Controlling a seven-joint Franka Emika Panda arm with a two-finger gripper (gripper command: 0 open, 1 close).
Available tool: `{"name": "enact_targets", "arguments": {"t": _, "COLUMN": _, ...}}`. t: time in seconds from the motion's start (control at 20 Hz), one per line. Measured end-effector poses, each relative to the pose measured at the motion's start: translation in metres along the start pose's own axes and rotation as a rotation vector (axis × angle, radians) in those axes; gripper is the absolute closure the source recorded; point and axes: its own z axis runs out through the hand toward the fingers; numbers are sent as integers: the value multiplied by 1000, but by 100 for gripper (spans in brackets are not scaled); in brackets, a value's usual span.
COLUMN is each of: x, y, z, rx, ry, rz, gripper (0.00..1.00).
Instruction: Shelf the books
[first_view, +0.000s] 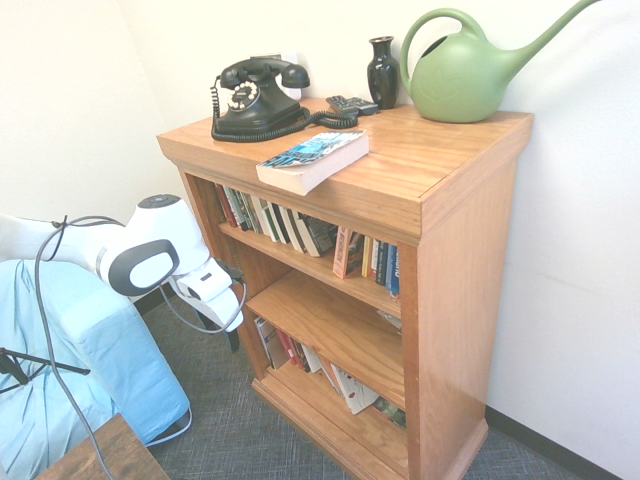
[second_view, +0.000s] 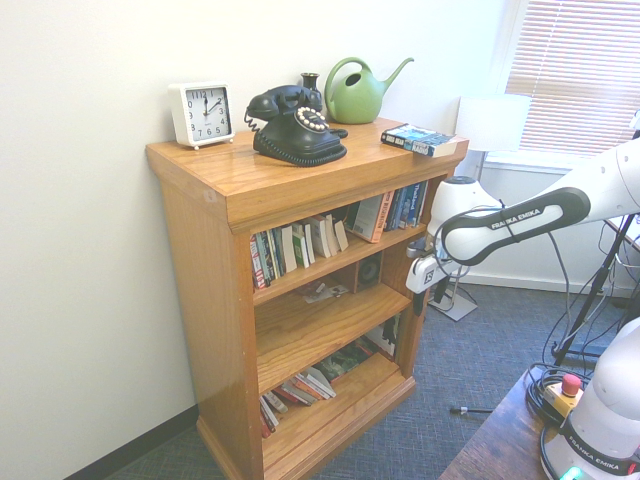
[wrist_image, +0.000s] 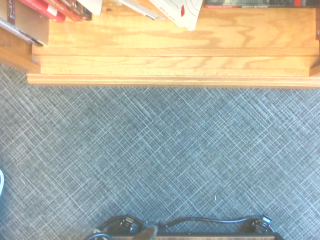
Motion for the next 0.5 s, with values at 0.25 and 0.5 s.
{"name": "enact_targets", "arguments": {"t": 0.25, "x": 13, "y": 12, "z": 1, "rx": -3, "ry": 2, "rz": 15, "gripper": 0}}
{"name": "enact_targets", "arguments": {"t": 0.5, "x": 36, "y": 27, "z": -27, "rx": -39, "ry": 102, "rz": -1, "gripper": 0}}
